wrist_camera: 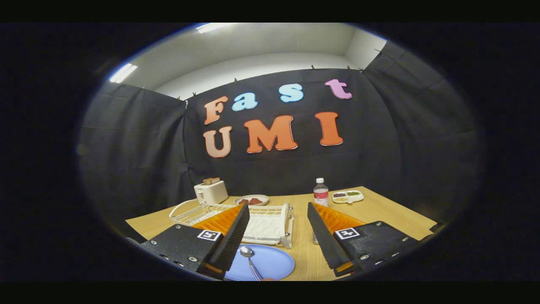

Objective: Take the plate from the dish rack, then take the spoon from the basket and place it into the plate.

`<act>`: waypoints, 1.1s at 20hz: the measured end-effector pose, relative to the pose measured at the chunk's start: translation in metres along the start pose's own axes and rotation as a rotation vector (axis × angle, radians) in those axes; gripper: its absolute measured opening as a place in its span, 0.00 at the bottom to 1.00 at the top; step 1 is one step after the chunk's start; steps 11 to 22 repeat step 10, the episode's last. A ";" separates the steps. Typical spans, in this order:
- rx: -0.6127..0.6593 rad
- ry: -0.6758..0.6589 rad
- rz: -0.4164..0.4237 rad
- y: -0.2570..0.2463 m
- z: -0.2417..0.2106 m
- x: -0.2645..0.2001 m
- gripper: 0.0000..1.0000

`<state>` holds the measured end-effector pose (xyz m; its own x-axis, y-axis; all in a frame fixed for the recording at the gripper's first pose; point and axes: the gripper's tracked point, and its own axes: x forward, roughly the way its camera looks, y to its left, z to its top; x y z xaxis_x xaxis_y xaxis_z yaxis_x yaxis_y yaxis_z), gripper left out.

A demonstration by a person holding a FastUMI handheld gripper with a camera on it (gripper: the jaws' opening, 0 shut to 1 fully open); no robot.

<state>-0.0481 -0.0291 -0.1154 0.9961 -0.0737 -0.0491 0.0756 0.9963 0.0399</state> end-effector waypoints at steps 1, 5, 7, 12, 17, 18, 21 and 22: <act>-0.010 -0.017 -0.009 0.001 0.008 -0.002 0.84; -0.070 -0.090 -0.027 0.009 0.029 -0.009 0.87; -0.127 -0.119 -0.040 0.011 0.033 -0.011 0.88; -0.183 -0.160 -0.051 0.017 0.037 -0.013 0.89; -0.183 -0.160 -0.051 0.017 0.037 -0.013 0.89; -0.183 -0.160 -0.051 0.017 0.037 -0.013 0.89; -0.183 -0.160 -0.051 0.017 0.037 -0.013 0.89; -0.183 -0.160 -0.051 0.017 0.037 -0.013 0.89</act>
